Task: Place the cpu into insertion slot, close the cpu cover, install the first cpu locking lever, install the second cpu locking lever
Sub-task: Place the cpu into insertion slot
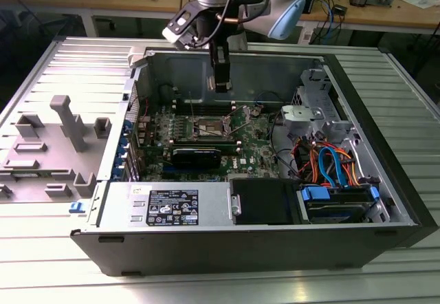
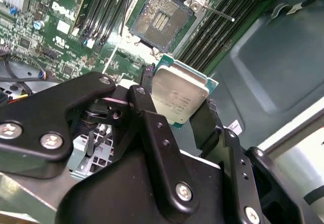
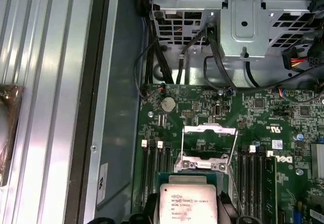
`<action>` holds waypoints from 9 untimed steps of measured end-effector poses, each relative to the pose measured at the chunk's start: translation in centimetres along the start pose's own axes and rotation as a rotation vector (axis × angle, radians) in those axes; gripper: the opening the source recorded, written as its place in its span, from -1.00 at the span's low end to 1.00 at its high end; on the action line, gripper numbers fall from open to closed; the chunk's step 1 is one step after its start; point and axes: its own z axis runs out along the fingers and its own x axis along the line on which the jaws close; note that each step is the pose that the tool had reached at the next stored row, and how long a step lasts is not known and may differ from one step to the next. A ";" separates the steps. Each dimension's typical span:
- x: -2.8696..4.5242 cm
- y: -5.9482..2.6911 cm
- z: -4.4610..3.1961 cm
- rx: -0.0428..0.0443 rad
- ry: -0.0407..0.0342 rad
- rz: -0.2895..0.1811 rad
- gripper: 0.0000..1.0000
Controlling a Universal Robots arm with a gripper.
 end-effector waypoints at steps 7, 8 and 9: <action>0.01 -0.80 0.86 -0.0007 -0.0014 0.014 0.09; 0.01 -0.99 1.03 -0.0015 -0.0014 0.014 0.09; 0.01 -1.14 1.21 -0.0022 -0.0014 0.014 0.09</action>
